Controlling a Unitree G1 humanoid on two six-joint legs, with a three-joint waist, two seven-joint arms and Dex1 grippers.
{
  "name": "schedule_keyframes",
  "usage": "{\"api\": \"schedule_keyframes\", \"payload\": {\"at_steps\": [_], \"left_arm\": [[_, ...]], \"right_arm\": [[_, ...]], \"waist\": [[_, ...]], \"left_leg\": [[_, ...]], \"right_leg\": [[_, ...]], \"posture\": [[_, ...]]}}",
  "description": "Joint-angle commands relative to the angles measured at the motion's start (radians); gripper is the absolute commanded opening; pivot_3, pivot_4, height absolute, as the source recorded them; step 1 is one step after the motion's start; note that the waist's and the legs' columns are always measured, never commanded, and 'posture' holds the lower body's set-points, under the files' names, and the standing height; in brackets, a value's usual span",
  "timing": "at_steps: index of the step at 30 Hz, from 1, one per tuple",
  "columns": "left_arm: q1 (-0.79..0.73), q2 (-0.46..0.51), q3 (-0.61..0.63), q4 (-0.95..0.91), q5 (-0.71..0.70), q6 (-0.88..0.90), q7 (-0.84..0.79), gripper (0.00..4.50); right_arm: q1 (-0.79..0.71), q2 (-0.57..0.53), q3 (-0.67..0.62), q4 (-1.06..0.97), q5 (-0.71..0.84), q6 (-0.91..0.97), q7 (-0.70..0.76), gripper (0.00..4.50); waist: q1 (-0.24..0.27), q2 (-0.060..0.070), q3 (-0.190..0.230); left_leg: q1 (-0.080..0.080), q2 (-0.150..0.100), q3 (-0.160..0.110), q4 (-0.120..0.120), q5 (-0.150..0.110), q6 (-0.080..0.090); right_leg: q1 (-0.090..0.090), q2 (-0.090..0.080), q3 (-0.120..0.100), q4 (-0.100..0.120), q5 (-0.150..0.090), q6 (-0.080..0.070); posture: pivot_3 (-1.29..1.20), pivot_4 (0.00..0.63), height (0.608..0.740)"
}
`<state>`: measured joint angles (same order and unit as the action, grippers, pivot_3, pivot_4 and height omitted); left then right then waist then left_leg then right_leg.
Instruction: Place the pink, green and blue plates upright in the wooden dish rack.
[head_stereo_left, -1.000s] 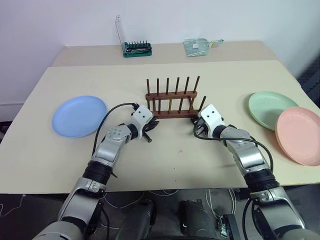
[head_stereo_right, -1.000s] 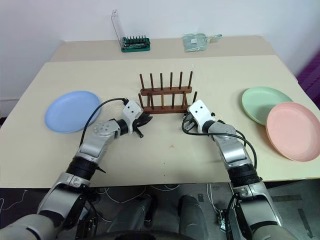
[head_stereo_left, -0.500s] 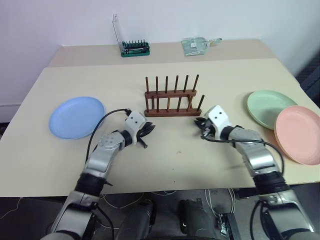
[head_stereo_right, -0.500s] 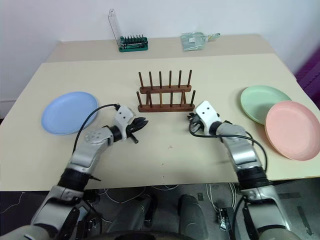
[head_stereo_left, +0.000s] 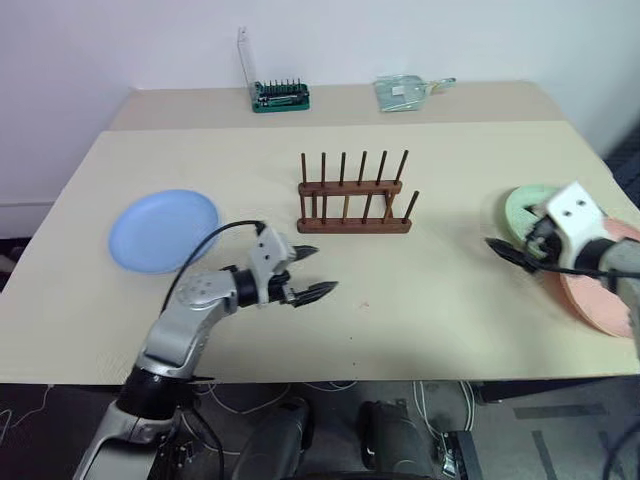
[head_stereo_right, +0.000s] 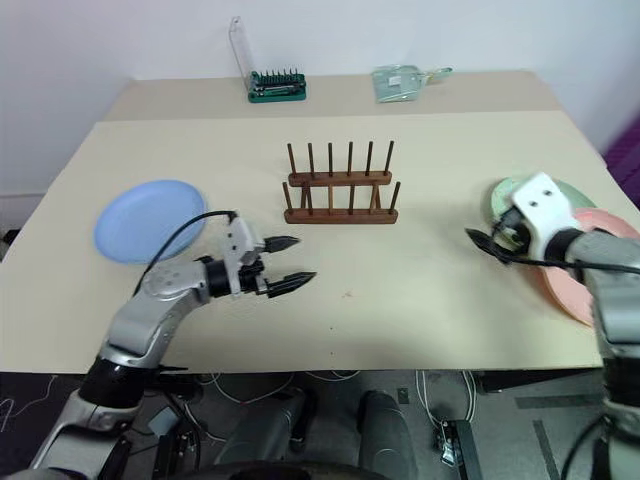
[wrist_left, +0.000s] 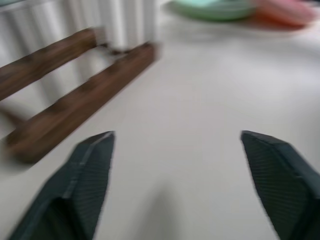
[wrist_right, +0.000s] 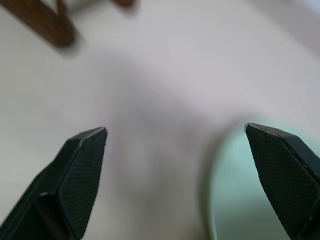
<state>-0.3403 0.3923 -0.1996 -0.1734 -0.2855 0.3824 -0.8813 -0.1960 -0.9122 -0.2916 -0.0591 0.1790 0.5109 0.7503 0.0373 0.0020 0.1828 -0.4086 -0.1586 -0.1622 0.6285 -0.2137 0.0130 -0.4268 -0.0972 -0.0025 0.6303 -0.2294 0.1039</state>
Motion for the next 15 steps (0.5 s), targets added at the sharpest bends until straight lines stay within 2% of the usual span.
{"api": "schedule_keyframes", "payload": {"at_steps": [1, 7, 12, 15], "left_arm": [[-0.050, -0.030, -0.064, 0.013, 0.005, -0.045, -0.043, 3.96], [-0.098, -0.075, -0.129, 0.092, 0.029, -0.100, -0.088, 3.96], [-0.108, -0.094, -0.143, 0.119, 0.040, -0.122, -0.096, 3.96], [-0.100, -0.092, -0.140, 0.123, 0.042, -0.133, -0.100, 4.02]], "right_arm": [[0.060, -0.022, -0.110, -0.096, 0.001, 0.068, -0.049, 4.50], [0.196, 0.001, -0.184, -0.167, -0.029, 0.193, -0.132, 4.50], [0.187, 0.030, -0.181, -0.157, -0.046, 0.252, -0.216, 4.50], [0.181, 0.045, -0.133, -0.152, -0.055, 0.268, -0.237, 3.70]], "waist": [[0.001, 0.001, 0.000], [0.001, 0.001, 0.000], [0.001, 0.001, 0.000], [0.002, 0.001, 0.000]], "left_leg": [[0.000, 0.000, 0.001, 0.000, 0.000, 0.000], [0.000, 0.000, 0.001, 0.000, 0.000, 0.001], [0.000, 0.001, 0.001, 0.001, 0.000, 0.001], [0.000, 0.000, 0.001, 0.001, 0.000, 0.001]], "right_leg": [[0.000, 0.000, 0.000, 0.000, 0.000, 0.000], [0.000, 0.000, 0.000, 0.000, 0.000, 0.000], [0.000, 0.000, 0.000, 0.000, 0.000, 0.000], [0.000, 0.000, 0.000, 0.000, 0.000, 0.000]], "posture": [[0.00, 0.150, 0.740], [0.00, 0.150, 0.740], [0.00, 0.150, 0.740], [0.00, 0.150, 0.740]]}}
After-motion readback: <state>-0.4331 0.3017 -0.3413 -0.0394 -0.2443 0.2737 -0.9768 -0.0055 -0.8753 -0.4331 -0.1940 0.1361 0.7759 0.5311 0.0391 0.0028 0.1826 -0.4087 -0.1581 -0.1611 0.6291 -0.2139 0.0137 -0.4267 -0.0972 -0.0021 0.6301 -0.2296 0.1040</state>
